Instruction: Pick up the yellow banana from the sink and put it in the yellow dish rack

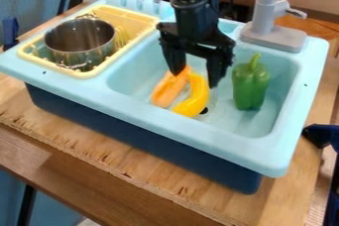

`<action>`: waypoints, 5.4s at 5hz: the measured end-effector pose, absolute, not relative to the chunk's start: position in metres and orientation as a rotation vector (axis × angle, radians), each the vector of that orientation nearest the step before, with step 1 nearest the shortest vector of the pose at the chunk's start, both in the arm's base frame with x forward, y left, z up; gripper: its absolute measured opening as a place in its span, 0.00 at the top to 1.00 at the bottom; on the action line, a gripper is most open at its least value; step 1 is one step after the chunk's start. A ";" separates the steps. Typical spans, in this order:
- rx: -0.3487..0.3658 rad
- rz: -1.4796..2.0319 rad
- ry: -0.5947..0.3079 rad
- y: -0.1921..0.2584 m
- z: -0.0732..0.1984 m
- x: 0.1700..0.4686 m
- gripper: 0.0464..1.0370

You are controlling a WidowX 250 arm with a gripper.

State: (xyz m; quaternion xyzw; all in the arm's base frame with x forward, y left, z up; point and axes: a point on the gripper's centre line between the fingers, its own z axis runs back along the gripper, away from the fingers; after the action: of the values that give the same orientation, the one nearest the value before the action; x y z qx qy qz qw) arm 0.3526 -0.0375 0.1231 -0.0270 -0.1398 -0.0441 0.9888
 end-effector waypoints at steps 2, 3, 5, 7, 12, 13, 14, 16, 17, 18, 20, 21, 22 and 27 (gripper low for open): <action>-0.052 -0.069 -0.253 -0.037 0.112 0.353 0.04; -0.033 -0.051 -0.242 -0.034 0.108 0.352 0.04; -0.041 -0.036 -0.210 -0.035 0.089 0.355 0.04; -0.058 -0.028 -0.170 -0.039 0.074 0.356 0.09; -0.045 0.050 -0.384 -0.020 0.163 0.344 0.58; -0.012 0.194 -0.458 0.011 0.179 0.346 0.58; 0.000 0.454 -0.567 0.057 0.192 0.359 0.58; -0.059 0.705 -0.591 0.096 0.182 0.393 0.58; -0.088 0.797 -0.578 0.101 0.168 0.401 0.58; -0.130 0.846 -0.565 0.101 0.156 0.409 0.58; -0.171 0.870 -0.566 0.101 0.150 0.413 0.58; -0.169 0.849 -0.538 0.105 0.148 0.408 0.51; -0.170 0.825 -0.508 0.102 0.146 0.405 0.20; 0.179 0.355 -0.245 0.059 0.218 0.430 0.04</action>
State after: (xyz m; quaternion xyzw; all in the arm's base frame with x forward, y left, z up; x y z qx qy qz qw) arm 0.4304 0.0586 0.2175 0.0889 -0.1212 0.1759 0.9729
